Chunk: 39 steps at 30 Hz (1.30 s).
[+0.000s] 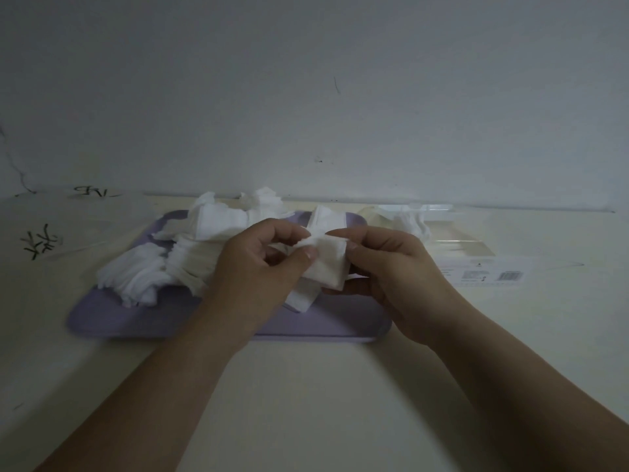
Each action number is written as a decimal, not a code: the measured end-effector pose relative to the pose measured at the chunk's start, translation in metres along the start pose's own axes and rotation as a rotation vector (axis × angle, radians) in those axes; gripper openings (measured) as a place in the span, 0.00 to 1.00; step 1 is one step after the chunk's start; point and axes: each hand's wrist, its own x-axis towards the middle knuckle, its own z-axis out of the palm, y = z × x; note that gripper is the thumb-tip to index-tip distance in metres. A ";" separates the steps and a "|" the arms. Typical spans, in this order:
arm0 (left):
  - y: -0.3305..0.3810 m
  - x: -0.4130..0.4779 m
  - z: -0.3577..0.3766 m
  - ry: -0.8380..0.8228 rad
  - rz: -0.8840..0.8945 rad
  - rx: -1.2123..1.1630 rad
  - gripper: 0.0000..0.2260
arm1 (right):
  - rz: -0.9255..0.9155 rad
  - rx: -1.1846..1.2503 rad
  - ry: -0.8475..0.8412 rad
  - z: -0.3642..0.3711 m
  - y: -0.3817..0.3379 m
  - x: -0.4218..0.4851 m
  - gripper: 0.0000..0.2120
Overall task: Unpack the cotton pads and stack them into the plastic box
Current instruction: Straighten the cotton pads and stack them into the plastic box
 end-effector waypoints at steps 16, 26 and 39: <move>0.002 0.002 -0.005 -0.085 -0.089 -0.148 0.09 | 0.011 0.056 0.016 -0.007 0.000 0.002 0.20; -0.003 0.007 -0.019 -0.034 -0.071 0.377 0.08 | -0.063 -0.141 0.156 -0.004 0.011 0.005 0.10; -0.002 0.005 -0.021 -0.207 -0.214 0.441 0.08 | -0.060 -0.251 0.293 -0.012 0.025 0.013 0.13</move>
